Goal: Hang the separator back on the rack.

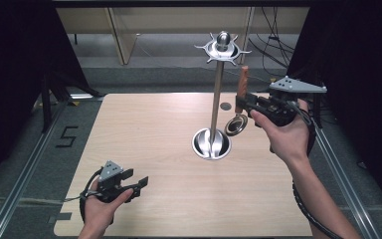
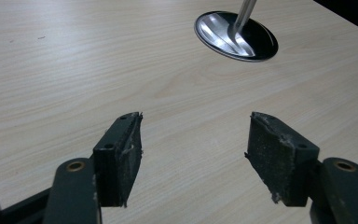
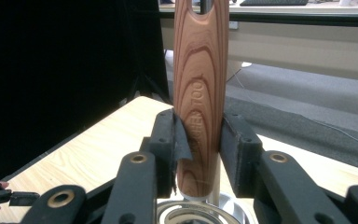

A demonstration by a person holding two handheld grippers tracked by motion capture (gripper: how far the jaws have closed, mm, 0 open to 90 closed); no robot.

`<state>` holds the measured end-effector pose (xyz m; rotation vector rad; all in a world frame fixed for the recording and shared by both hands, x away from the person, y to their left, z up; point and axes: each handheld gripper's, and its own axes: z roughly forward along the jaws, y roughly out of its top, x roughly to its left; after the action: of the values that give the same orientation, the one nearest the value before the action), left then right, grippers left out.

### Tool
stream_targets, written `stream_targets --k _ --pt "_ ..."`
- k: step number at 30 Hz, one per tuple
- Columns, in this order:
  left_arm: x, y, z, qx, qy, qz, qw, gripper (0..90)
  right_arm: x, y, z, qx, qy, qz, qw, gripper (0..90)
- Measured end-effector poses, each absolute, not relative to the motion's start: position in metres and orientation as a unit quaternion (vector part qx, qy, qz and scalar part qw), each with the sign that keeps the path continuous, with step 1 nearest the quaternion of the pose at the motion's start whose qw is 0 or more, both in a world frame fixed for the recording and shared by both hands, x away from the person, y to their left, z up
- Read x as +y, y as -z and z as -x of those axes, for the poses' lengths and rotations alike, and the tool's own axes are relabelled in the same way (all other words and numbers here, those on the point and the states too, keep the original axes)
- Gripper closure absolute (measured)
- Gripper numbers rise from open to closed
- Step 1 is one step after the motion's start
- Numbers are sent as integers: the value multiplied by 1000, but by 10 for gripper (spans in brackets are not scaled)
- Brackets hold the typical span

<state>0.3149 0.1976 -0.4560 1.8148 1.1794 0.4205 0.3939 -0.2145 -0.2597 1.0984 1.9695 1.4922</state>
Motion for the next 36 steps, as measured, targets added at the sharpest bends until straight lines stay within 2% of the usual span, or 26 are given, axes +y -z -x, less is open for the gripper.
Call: stream_targets --k 36 --pt "198 456 -315 478 -167 -731 457 347 -200 253 -408 715 -530 -404 212 688"
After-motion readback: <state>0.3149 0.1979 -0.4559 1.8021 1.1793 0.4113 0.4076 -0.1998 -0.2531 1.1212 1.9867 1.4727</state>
